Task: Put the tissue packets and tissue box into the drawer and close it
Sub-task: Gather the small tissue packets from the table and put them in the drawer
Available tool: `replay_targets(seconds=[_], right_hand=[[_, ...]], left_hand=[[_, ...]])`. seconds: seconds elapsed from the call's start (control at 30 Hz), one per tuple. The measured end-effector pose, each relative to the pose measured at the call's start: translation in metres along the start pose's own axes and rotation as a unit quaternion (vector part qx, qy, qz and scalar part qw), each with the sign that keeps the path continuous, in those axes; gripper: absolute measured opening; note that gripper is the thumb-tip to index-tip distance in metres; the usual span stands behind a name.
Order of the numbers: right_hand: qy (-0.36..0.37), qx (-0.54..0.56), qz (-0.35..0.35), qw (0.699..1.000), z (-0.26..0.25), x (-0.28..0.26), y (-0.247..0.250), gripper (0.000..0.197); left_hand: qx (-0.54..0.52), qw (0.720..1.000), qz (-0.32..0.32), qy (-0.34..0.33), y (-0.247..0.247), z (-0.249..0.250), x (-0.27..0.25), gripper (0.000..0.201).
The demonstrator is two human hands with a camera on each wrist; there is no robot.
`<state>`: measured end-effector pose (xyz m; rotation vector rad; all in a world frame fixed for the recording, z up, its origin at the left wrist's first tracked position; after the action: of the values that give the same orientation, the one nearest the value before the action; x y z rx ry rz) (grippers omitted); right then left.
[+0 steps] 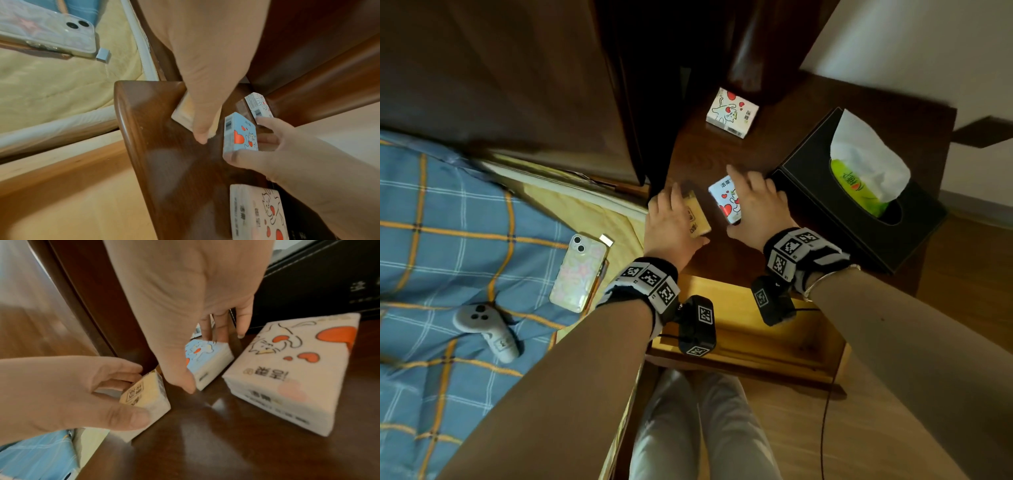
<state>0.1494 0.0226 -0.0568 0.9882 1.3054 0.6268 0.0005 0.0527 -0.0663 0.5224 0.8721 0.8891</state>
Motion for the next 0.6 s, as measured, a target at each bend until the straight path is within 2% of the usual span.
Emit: replay_targets(seconds=[0.13,0.3,0.5,0.6], right_hand=[[0.039,-0.01,-0.041,0.998,-0.004,0.0,-0.006,0.095],[0.033,0.0,-0.014,0.999,-0.007,-0.009,-0.012,0.081],[0.012,0.001,0.002,1.0,-0.006,-0.017,-0.018,0.084],[0.008,-0.01,-0.003,1.0,-0.006,-0.022,-0.018,0.096]], left_hand=[[0.005,1.0,-0.011,-0.005,-0.007,-0.005,-0.003,0.091],[-0.024,0.999,-0.027,0.002,-0.008,-0.009,-0.006,0.092],[-0.036,0.998,-0.043,-0.012,-0.01,-0.007,-0.006,0.093],[-0.019,0.998,-0.065,-0.017,-0.009,-0.004,-0.008,0.102]])
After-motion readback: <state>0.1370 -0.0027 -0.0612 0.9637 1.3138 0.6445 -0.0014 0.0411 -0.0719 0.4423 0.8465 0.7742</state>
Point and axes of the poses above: each hand's wrist, its own x-axis towards the middle knuckle, its own y-axis out of the back of the hand, z = x × y, the point moved 5 cm from there along x, towards the middle knuckle, and after that the axes turned 15 degrees about -x, right-handed, at the moved point
